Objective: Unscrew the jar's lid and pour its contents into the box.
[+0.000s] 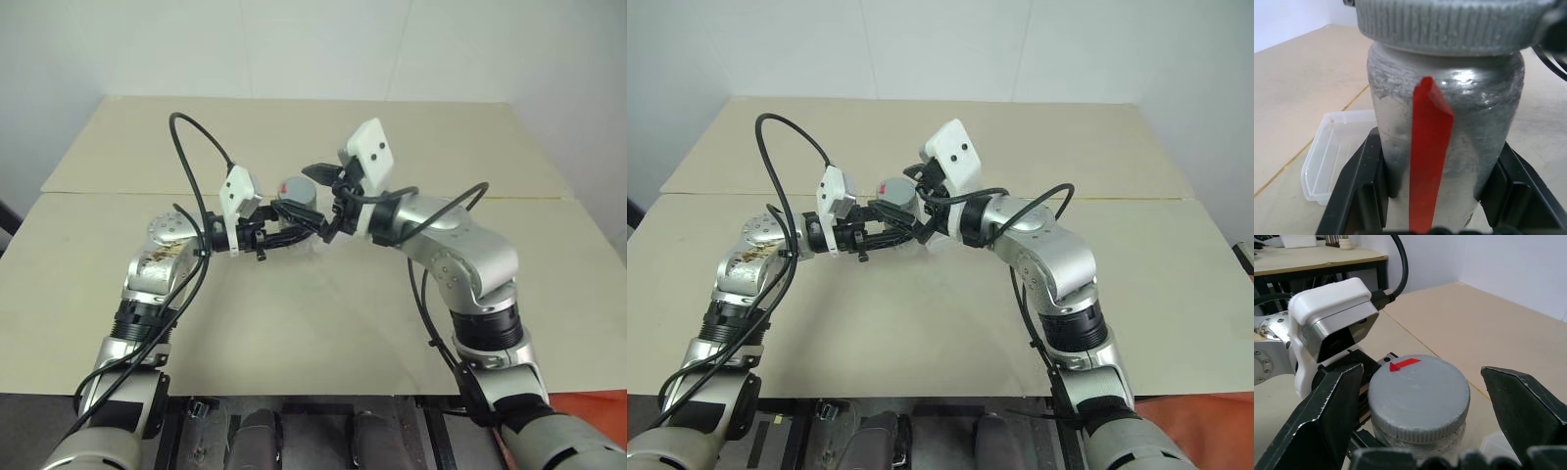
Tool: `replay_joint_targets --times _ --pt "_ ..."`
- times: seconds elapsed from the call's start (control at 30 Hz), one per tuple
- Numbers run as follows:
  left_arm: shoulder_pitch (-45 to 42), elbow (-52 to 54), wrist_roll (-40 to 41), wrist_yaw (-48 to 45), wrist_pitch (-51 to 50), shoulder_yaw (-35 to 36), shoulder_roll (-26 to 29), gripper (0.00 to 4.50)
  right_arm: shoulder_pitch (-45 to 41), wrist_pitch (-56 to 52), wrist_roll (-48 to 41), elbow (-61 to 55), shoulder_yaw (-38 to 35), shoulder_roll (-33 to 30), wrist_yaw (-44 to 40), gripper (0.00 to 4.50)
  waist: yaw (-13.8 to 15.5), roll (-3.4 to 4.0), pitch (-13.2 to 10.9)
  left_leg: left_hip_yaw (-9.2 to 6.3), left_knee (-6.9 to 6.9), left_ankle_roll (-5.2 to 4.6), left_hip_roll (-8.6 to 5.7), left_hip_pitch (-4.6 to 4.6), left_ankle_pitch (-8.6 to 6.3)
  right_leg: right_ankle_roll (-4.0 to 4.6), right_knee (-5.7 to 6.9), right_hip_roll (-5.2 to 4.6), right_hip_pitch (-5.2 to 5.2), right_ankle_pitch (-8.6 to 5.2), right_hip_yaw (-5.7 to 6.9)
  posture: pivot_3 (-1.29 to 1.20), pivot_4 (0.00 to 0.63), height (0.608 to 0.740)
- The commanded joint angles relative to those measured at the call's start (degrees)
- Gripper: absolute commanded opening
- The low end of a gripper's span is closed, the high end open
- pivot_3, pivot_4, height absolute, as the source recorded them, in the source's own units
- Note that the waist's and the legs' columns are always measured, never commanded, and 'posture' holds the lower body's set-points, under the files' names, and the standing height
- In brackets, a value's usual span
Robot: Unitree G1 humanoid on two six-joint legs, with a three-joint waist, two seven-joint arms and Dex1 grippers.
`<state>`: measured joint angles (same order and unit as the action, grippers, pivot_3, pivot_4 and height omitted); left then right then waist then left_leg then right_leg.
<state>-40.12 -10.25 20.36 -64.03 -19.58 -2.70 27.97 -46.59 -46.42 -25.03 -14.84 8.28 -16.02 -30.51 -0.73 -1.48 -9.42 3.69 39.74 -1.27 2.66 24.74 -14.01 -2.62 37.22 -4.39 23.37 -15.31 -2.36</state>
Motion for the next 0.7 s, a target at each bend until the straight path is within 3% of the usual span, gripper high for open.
replay_joint_targets --times 0.03,0.17,0.2,0.43,0.7 --pt "-0.7 1.7 0.6 -0.4 0.9 0.5 0.5 2.03 -1.5 2.0 -0.1 -1.0 -0.6 0.3 -0.8 4.10 0.0 0.00 0.0 0.00 0.00 0.00 0.00 0.00 0.00 0.00 0.00 0.00 0.00 0.00 0.00 0.00 0.150 0.740" --pt "-0.6 1.7 0.7 -0.6 0.9 0.6 0.6 2.03 -1.5 2.0 -0.1 -0.6 -0.8 0.4 -1.3 2.89 0.0 0.00 0.0 -0.01 0.00 0.00 0.00 0.00 0.00 0.00 0.01 0.00 0.00 0.00 0.00 0.00 0.150 0.740" --pt "-0.6 1.8 0.7 -0.7 1.0 0.5 0.6 2.03 -1.6 2.1 -0.1 -0.5 -0.8 0.4 -1.5 2.78 0.0 0.00 0.0 -0.01 0.00 0.00 0.00 0.00 0.00 0.00 0.01 0.00 0.00 0.00 0.00 0.00 0.150 0.740" --pt "-0.5 1.5 1.6 -3.5 1.2 0.4 1.4 2.03 -1.8 3.2 -1.5 1.0 -1.6 -0.3 -5.4 2.78 0.0 0.00 0.0 0.01 0.00 0.00 0.00 0.00 0.00 0.00 0.01 0.00 0.00 0.00 0.00 0.00 0.150 0.740" --pt "-0.2 -0.2 5.0 -16.2 4.6 0.8 3.3 2.03 -2.6 7.9 -6.4 5.1 -0.2 -6.2 -25.4 2.78 0.0 0.00 0.0 0.04 0.00 -0.01 0.00 0.00 -0.01 0.00 -0.04 0.01 -0.01 0.00 0.01 0.00 0.150 0.740"
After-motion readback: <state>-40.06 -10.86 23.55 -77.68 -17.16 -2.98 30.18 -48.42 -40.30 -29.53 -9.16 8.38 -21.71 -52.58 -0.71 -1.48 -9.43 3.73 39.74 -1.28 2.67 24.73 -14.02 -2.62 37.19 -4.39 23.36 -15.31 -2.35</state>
